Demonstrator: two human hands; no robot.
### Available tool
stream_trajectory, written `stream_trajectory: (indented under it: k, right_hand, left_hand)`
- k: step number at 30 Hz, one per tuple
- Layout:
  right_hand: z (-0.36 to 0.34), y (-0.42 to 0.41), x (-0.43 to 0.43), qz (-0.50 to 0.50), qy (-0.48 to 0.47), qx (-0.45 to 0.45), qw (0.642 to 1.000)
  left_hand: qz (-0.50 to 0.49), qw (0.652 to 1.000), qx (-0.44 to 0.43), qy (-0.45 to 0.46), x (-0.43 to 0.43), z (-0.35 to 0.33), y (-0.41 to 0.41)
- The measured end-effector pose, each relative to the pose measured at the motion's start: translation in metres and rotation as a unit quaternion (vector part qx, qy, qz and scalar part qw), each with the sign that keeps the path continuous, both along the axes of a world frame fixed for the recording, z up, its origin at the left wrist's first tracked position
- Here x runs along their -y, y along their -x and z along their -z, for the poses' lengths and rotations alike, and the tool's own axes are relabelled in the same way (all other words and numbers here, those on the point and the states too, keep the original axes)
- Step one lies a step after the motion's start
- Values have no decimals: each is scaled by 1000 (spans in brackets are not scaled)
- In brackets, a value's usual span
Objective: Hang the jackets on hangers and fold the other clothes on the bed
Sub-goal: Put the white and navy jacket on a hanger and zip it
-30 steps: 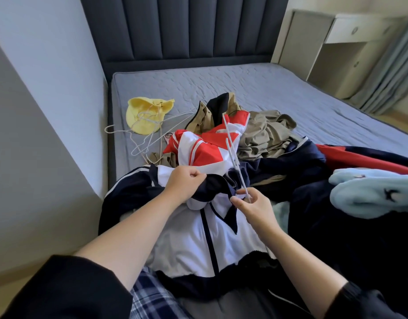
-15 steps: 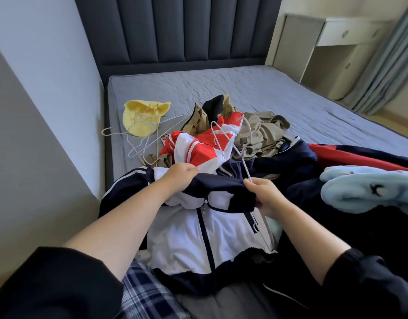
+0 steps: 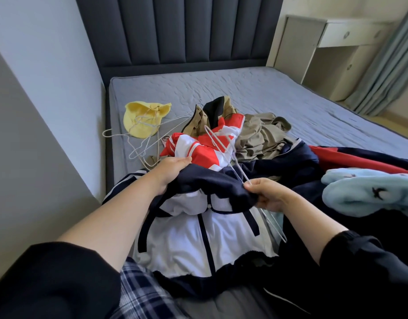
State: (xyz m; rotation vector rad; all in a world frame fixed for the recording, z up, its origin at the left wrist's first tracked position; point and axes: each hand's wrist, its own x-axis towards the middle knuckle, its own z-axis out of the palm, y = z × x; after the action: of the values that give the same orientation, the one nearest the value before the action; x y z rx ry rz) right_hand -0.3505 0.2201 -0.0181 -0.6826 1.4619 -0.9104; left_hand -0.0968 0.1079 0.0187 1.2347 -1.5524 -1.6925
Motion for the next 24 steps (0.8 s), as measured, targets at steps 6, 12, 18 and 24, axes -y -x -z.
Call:
stream_trajectory:
  k: [6,12,18,24]
  right_hand:
    - [-15,-6,20,135,40,54,988]
    - [-14,-15,36,182,68,41,980]
    - [-13,-22,39,186,69,55,979]
    - [-18,-22,36,185,56,-39,980]
  left_hand:
    - [-54,848,302,432,1,30,-26]
    - [73,707,352,609,-37,67,-39]
    - [28,731,615,293,-29,82,-38]
    - [-19,826,550,122,-12,67,-63]
